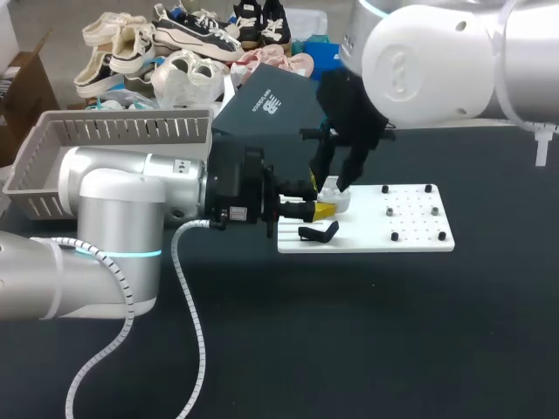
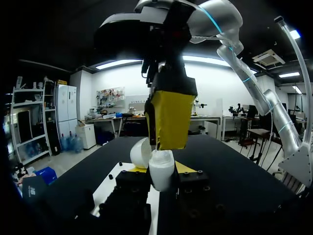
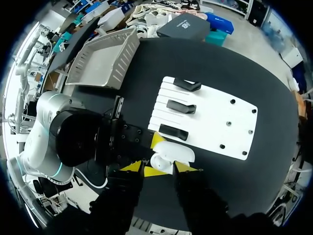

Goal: Pick up each earbud case from the left stands, insert the matching earbuds, close the lid, and place the case in the box.

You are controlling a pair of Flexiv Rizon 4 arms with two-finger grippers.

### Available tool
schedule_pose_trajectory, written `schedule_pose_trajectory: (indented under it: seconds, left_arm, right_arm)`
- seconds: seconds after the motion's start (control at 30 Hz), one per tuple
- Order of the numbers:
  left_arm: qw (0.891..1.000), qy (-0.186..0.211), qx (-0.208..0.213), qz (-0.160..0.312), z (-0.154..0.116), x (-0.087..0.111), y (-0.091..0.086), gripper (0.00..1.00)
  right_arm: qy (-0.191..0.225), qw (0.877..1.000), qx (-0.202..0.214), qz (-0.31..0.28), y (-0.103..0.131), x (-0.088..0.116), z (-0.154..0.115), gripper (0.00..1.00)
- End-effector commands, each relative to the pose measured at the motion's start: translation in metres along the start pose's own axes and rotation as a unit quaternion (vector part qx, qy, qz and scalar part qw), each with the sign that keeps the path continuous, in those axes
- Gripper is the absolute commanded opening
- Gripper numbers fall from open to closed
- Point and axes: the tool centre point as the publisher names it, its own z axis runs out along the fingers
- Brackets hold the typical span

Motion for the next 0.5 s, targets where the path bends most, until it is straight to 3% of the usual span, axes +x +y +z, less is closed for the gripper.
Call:
schedule_pose_trajectory:
  seconds: [0.03,0.17,0.3,0.33,0.4,0.5]
  left_arm:
    - [1.000,0.000,-0.003,0.000,0.000,-0.001,-0.002,0.00]
    - [1.000,0.000,-0.003,0.000,0.000,-0.001,-0.002,0.00]
    - [1.000,0.000,-0.003,0.000,0.000,-0.001,-0.002,0.00]
    - [1.000,0.000,-0.003,0.000,0.000,-0.001,-0.002,0.00]
    - [1.000,0.000,-0.003,0.000,0.000,-0.001,-0.002,0.00]
    - [1.000,0.000,-0.003,0.000,0.000,-0.001,-0.002,0.00]
  right_arm:
    - [-0.003,1.000,0.000,0.000,0.001,0.004,-0.002,0.38]
    - [-0.007,1.000,-0.012,-0.002,0.003,0.008,-0.014,0.39]
    - [-0.023,0.999,-0.046,0.019,0.002,0.007,-0.036,0.50]
    - [-0.038,0.998,-0.044,0.030,-0.001,0.004,-0.039,0.71]
    - [-0.064,0.995,-0.038,0.062,-0.007,-0.004,-0.041,1.00]
    - [-0.086,0.990,-0.033,0.109,-0.018,-0.016,-0.040,1.00]
